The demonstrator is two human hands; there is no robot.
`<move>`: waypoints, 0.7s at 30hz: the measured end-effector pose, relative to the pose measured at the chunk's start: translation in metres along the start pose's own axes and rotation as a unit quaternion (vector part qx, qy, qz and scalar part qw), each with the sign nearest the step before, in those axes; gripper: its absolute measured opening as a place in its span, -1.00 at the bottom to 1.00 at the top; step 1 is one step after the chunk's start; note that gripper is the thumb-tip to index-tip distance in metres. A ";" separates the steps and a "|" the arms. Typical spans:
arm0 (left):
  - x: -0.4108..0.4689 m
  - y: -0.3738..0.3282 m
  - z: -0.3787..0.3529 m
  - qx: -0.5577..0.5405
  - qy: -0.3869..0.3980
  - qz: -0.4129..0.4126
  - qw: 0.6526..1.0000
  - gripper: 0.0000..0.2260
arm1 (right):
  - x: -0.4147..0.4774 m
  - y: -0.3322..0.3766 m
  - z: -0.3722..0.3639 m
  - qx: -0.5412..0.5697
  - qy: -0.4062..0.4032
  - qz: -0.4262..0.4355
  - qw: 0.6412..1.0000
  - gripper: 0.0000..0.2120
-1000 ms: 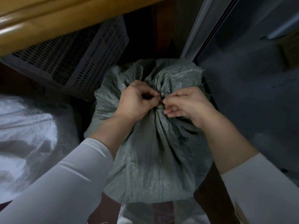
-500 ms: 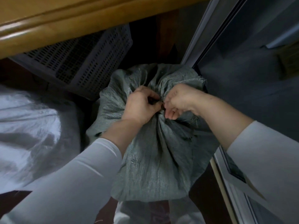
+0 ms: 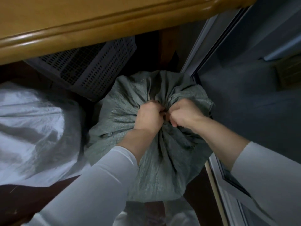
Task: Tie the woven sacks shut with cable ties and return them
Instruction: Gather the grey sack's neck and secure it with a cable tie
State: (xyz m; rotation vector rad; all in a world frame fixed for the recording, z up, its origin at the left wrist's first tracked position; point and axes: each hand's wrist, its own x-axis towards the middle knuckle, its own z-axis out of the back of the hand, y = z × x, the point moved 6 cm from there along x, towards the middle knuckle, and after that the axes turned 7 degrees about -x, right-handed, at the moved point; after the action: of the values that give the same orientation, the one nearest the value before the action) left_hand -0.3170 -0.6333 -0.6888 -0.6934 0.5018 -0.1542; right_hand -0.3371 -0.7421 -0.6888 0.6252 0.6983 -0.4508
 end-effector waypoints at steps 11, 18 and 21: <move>0.003 0.014 -0.023 0.026 0.029 0.060 0.997 -0.76 | -0.001 -0.030 -0.030 0.092 -0.016 0.009 0.996 -0.81; 0.002 0.017 -0.031 0.024 0.020 0.035 0.999 -0.75 | 0.003 -0.036 -0.043 0.122 0.006 0.010 0.992 -0.91; -0.013 0.007 -0.018 -0.048 -0.013 -0.067 0.997 -0.74 | 0.000 -0.032 -0.028 0.186 0.024 0.017 0.982 -0.73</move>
State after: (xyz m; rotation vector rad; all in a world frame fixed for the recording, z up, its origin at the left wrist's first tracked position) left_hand -0.3376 -0.6343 -0.7007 -0.8220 0.4391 -0.2484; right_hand -0.3681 -0.7468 -0.7173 1.0019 0.6517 -0.5414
